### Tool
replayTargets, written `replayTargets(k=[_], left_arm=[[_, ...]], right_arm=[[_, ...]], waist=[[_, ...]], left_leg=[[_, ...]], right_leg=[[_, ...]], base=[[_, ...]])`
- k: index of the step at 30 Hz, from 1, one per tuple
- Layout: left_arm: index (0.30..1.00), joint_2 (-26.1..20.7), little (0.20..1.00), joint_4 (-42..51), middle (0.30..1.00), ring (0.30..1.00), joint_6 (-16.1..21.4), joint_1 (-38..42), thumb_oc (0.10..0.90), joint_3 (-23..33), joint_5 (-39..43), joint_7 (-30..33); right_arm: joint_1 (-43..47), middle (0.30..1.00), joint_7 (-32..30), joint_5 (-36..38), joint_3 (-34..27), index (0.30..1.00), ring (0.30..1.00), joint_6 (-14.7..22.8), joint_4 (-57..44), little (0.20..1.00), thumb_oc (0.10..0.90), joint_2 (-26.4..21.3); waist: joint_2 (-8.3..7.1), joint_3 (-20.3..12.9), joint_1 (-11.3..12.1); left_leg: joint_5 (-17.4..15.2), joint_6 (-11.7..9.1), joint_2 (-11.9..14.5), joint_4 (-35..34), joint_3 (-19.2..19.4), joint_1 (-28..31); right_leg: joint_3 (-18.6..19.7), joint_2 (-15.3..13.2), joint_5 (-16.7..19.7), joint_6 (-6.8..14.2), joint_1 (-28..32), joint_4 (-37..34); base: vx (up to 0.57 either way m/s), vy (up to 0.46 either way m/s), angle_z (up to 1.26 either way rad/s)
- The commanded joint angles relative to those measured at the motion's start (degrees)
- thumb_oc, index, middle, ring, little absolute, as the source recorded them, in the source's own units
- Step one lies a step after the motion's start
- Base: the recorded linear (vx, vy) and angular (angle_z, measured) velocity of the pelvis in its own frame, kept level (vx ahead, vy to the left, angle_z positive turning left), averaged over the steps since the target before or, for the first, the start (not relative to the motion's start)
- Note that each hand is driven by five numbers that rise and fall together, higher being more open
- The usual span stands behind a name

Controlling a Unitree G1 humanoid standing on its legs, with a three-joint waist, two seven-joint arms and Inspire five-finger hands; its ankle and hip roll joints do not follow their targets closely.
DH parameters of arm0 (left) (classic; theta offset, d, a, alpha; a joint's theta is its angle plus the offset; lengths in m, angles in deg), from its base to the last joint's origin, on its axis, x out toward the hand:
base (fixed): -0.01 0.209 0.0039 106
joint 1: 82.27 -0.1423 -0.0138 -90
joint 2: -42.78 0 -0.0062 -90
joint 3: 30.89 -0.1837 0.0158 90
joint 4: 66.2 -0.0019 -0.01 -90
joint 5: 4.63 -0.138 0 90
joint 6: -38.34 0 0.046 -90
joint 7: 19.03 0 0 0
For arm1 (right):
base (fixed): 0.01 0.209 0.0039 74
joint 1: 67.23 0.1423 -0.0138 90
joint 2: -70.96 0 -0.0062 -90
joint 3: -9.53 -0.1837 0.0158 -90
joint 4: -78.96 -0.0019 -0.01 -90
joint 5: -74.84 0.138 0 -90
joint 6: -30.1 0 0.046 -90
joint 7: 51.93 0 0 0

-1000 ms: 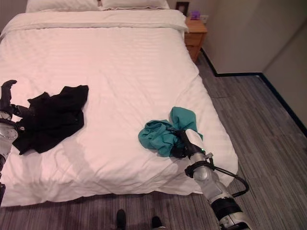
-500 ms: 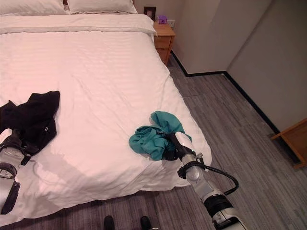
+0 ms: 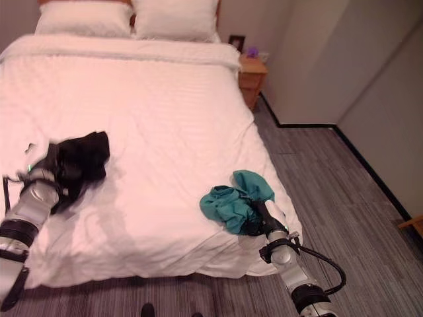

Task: Pick up bed clothes into laundry basket.

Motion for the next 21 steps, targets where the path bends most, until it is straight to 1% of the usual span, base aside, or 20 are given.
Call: replayTargets(k=[1, 2, 3, 4, 5, 6, 7, 8, 9, 10, 11, 13, 14, 15, 16, 17, 18, 19, 20, 21], left_arm=[[0.300, -1.2, 0.300, 12.2, 0.300, 0.300, 8.5, 1.6, 0.400, 11.1, 3.8, 5.2], [0.300, -0.4, 0.300, 17.7, 0.300, 0.300, 9.6, -3.2, 0.400, 14.4, 5.2, 4.6], [0.300, 0.7, 0.300, 22.0, 0.300, 0.300, 11.1, -7.6, 0.400, 17.1, 6.6, 3.5], [0.300, 4.2, 0.300, 28.3, 0.300, 0.300, 13.0, -17.6, 0.400, 22.4, 9.3, 2.8], [0.300, 4.2, 0.300, 28.4, 0.300, 0.300, 13.0, -17.7, 0.400, 22.5, 9.2, 2.8], [0.300, 4.8, 0.300, 30.0, 0.300, 0.300, 14.2, -23.6, 0.400, 26.6, 10.7, 1.9], [0.300, 6.8, 0.300, 33.0, 0.300, 0.300, 13.4, -26.2, 0.400, 28.3, 10.3, 2.3], [0.300, 8.9, 0.300, 31.9, 0.300, 0.300, 13.5, -27.1, 0.400, 27.0, 10.2, 2.5], [0.300, 9.0, 0.300, 31.8, 0.300, 0.300, 13.6, -27.1, 0.400, 27.1, 10.2, 2.6], [0.300, 10.6, 0.300, 30.9, 0.300, 0.300, 12.9, -27.4, 0.400, 24.9, 11.7, 1.7], [0.300, 11.1, 0.300, 30.3, 0.300, 0.300, 12.9, -27.8, 0.400, 24.9, 11.8, 0.8], [0.300, 11.3, 0.300, 28.7, 0.300, 0.300, 12.6, -28.9, 0.400, 24.3, 11.1, -0.4], [0.300, 11.2, 0.300, 28.6, 0.300, 0.300, 12.7, -28.9, 0.400, 24.3, 11.1, -0.4], [0.300, 11.1, 0.300, 28.5, 0.300, 0.300, 12.4, -29.3, 0.400, 23.8, 11.1, -1.3], [0.300, 10.8, 0.300, 28.0, 0.300, 0.300, 12.4, -29.4, 0.400, 23.1, 10.9, -1.4], [0.300, 10.9, 0.300, 27.9, 0.300, 0.300, 12.6, -29.4, 0.400, 23.0, 10.9, -1.4], [0.300, 10.9, 0.300, 28.4, 0.300, 0.300, 12.4, -28.6, 0.400, 21.9, 10.9, -1.9], [0.300, 11.4, 0.300, 28.2, 0.300, 0.300, 12.4, -27.8, 0.400, 21.2, 10.5, -2.0], [0.300, 11.5, 0.300, 28.0, 0.300, 0.300, 12.5, -27.6, 0.400, 21.1, 10.4, -2.0], [0.300, 11.9, 0.300, 28.0, 0.300, 0.300, 12.3, -25.4, 0.400, 19.1, 10.3, -2.4]], right_arm=[[0.5, 0.300, -5.2, -3.3, -2.3, 0.300, 0.300, -6.2, 2.9, 0.300, 0.400, -6.2], [0.3, 0.300, -5.8, -3.9, -3.6, 0.300, 0.300, -6.5, 1.3, 0.300, 0.400, -6.9], [0.2, 0.300, -6.2, -4.3, -5.6, 0.300, 0.300, -6.8, -0.1, 0.300, 0.400, -7.6], [0.0, 0.300, -6.4, -4.1, -8.2, 0.300, 0.300, -7.0, -2.8, 0.300, 0.400, -9.5], [0.0, 0.300, -6.4, -4.1, -8.2, 0.300, 0.300, -7.0, -2.8, 0.300, 0.400, -9.5], [-2.4, 0.300, -2.8, -1.1, -15.1, 0.300, 0.300, -5.9, -10.0, 0.300, 0.400, -17.7], [-7.4, 0.300, -1.5, 0.5, -19.0, 0.300, 0.300, -4.3, -16.1, 0.300, 0.400, -16.5], [-6.6, 0.300, -1.6, 1.4, -18.1, 0.300, 0.300, -3.1, -13.9, 0.300, 0.400, -17.9], [-6.3, 0.300, -1.7, 1.5, -17.9, 0.300, 0.300, -2.9, -13.6, 0.300, 0.400, -18.1], [-0.8, 0.300, -4.0, 1.1, -15.4, 0.300, 0.300, -6.0, -13.1, 0.300, 0.400, -18.1], [0.8, 0.300, -4.6, 0.4, -15.5, 0.300, 0.300, -6.9, -15.1, 0.300, 0.400, -18.2], [1.3, 0.300, -4.1, -0.1, -16.1, 0.300, 0.300, -7.2, -17.0, 0.300, 0.400, -18.5], [1.1, 0.300, -4.1, -0.1, -16.1, 0.300, 0.300, -7.3, -17.2, 0.300, 0.400, -18.4], [1.1, 0.300, -3.5, -0.7, -16.5, 0.300, 0.300, -7.4, -19.7, 0.300, 0.400, -19.3], [0.9, 0.300, -3.5, -1.6, -17.1, 0.300, 0.300, -7.3, -21.4, 0.300, 0.400, -20.2], [0.7, 0.300, -3.4, -1.7, -17.2, 0.300, 0.300, -7.4, -21.7, 0.300, 0.400, -20.2], [0.1, 0.300, -3.1, -3.2, -18.1, 0.300, 0.300, -7.6, -24.0, 0.300, 0.400, -21.6], [0.1, 0.300, -3.1, -4.2, -18.5, 0.300, 0.300, -7.8, -24.5, 0.300, 0.400, -21.9], [0.0, 0.300, -3.1, -4.4, -18.6, 0.300, 0.300, -7.9, -24.7, 0.300, 0.400, -21.9], [0.1, 0.300, -3.8, -5.5, -19.8, 0.300, 0.300, -8.2, -26.6, 0.300, 0.400, -21.8]], waist=[[4.95, -1.6, 3.5], [5.68, -1.2, 4.1], [6.03, -0.9, 5.1], [6.97, -0.5, 5.9], [7.01, -0.5, 5.9], [5.67, 1.1, 5.3], [4.67, 1.4, 4.1], [3.57, 1.4, 3.5], [3.74, 1.5, 3.4], [2.86, 1.0, 3.6], [2.59, 1.0, 2.5], [1.74, 0.4, 1.7], [1.88, 0.5, 1.6], [1.46, -0.3, 0.5], [1.74, -0.9, -0.8], [1.84, -0.8, -0.7], [2.17, -1.8, -2.2], [2.20, -2.3, -3.3], [2.23, -2.2, -3.0], [2.45, -2.1, -4.2]], left_leg=[[-0.7, -4.7, 3.8, 0.0, -3.5, -2.7], [0.9, -5.1, 4.0, 0.0, -4.0, -3.5], [1.6, -5.4, 3.9, 0.0, -4.2, -4.1], [2.6, -5.6, 3.3, 0.0, -4.8, -4.7], [2.6, -5.6, 3.3, 0.0, -4.9, -4.6], [2.1, -5.3, 2.7, 2.2, -4.0, -5.2], [-1.3, -4.8, 2.2, 5.5, -3.2, -5.0], [-4.7, -4.5, 2.3, 8.9, -2.7, -3.8], [-4.7, -4.5, 2.3, 9.4, -2.7, -4.2], [-7.2, -4.8, 2.3, 14.3, -5.1, -1.9], [-7.8, -5.3, 3.0, 17.9, -7.5, -0.4], [-7.1, -5.5, 5.3, 21.1, -11.2, 2.3], [-7.3, -5.6, 5.5, 21.3, -11.4, 2.4], [-6.0, -6.1, 6.9, 21.2, -15.8, 5.1], [-7.1, -6.9, 8.2, 19.3, -17.2, 7.4], [-6.4, -7.2, 8.5, 18.6, -17.2, 7.6], [-11.2, -6.9, 9.8, 11.8, -18.5, 11.1], [-14.6, -6.4, 10.0, 8.1, -17.3, 12.8], [-13.9, -6.6, 10.2, 7.3, -17.0, 13.0], [-15.5, -5.3, 9.9, 1.7, -14.4, 14.7]], right_leg=[[0.5, -0.4, -4.5, 1.9, 1.9, 0.2], [0.3, 0.2, -4.2, 1.5, 1.9, 0.2], [0.0, 0.5, -4.5, 1.1, 2.2, 0.2], [-0.5, 0.9, -4.6, 0.7, 2.7, 0.2], [-0.5, 0.9, -4.6, 0.7, 2.8, 0.2], [-0.7, 0.4, -4.0, 0.6, 2.4, 0.2], [-1.3, -0.7, -4.0, 0.6, 2.2, 0.2], [-2.0, -1.8, -3.4, 0.7, 1.8, 0.2], [-2.0, -1.8, -3.2, 0.7, 1.6, 0.2], [-3.1, -2.7, -1.6, 0.6, 0.2, 0.2], [-3.6, -2.8, -1.0, 0.7, -0.3, 0.2], [-4.1, -3.6, 0.0, 1.3, -1.6, 0.2], [-4.2, -3.5, -0.1, 1.3, -1.3, 0.2], [-3.3, -3.6, 1.9, 2.4, -3.1, 0.2], [-2.9, -3.4, 2.0, 3.3, -4.3, 0.2], [-2.8, -3.2, 2.7, 3.2, -4.5, 0.2], [-1.8, -2.3, 4.0, 4.7, -7.2, 0.2], [-1.6, -2.1, 5.1, 5.2, -8.6, 0.2], [-1.2, -1.9, 5.9, 5.2, -9.0, 0.2], [-1.0, -1.4, 8.1, 5.8, -13.4, 0.2]], base=[[-0.17, -0.134, 0.48], [-0.21, -0.107, 0.18], [-0.23, -0.065, 0.03], [-0.15, -0.038, -0.01], [-0.30, -0.072, 0.00], [-0.32, -0.056, 0.25], [-0.43, -0.061, 0.38], [-0.23, -0.015, 0.53], [-0.34, 0.031, 0.41], [-0.33, 0.080, 0.20], [-0.40, 0.117, 0.05], [-0.22, 0.100, 0.31], [-0.27, 0.137, 0.32], [-0.21, 0.174, 0.08], [-0.25, 0.161, -0.12], [-0.18, 0.178, -0.04], [-0.26, 0.150, -0.08], [-0.26, 0.156, -0.21], [-0.39, 0.209, -0.39], [-0.45, 0.254, -0.47]])
